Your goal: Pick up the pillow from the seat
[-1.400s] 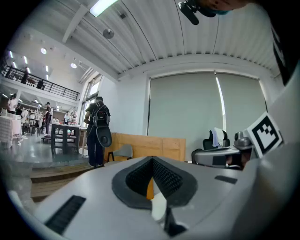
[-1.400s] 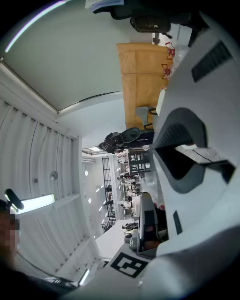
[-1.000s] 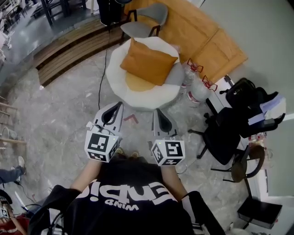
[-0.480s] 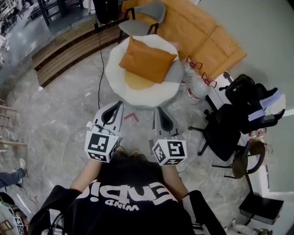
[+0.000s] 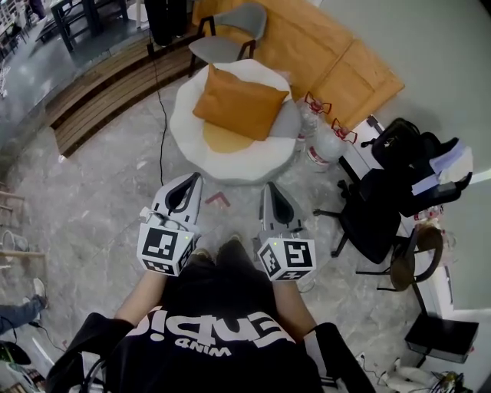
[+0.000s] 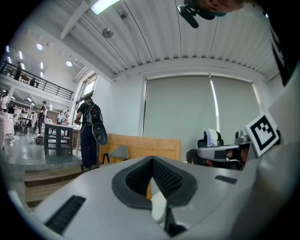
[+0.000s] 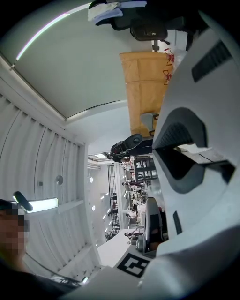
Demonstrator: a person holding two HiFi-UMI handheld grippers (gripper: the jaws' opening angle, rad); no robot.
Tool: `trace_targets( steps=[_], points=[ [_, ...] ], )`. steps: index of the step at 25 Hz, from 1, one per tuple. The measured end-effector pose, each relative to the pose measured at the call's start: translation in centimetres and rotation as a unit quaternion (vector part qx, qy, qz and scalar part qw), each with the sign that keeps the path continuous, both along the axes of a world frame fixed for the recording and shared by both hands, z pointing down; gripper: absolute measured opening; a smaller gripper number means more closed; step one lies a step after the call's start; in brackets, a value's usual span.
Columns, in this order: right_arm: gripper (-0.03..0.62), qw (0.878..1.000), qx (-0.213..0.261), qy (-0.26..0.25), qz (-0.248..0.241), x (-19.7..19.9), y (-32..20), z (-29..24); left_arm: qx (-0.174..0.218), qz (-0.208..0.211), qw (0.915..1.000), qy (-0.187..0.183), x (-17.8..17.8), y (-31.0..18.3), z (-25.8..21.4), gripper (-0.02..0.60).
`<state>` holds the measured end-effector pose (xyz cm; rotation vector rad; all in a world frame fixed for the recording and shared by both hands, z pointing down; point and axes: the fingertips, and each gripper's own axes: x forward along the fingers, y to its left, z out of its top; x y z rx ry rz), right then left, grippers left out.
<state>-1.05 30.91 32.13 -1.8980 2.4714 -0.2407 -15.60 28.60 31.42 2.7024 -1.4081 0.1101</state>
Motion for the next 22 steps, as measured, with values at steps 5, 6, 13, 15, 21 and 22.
trace_targets(
  steps=[5, 6, 13, 15, 21, 22],
  points=[
    [0.021, 1.000, 0.010, 0.002, 0.007, 0.8, -1.9, -0.3, -0.004, 0.001, 1.0000, -0.001, 0.4, -1.6, 0.6, 0.003],
    [0.021, 1.000, 0.010, 0.002, 0.008, 0.9, -2.4, -0.2, -0.003, 0.001, 1.0000, -0.001, 0.5, -2.0, 0.7, 0.002],
    [0.021, 1.000, 0.007, 0.003, 0.004, 1.7, -5.5, -0.2, -0.007, -0.004, 1.0000, 0.000, 1.3, -5.0, 1.1, 0.003],
    [0.021, 1.000, 0.005, 0.003, 0.002, 2.2, -6.5, 0.0, -0.009, -0.005, 0.9999, 0.001, 1.8, -5.9, 1.3, 0.002],
    [0.021, 1.000, -0.002, 0.001, -0.002, 3.4, -9.5, 0.4, -0.009, -0.008, 0.9999, -0.001, 3.1, -8.7, 1.3, 0.003],
    [0.021, 1.000, -0.003, 0.000, -0.002, 3.6, -10.0, 0.4, -0.012, -0.007, 0.9999, 0.000, 3.4, -9.3, 1.1, 0.003]
  ],
)
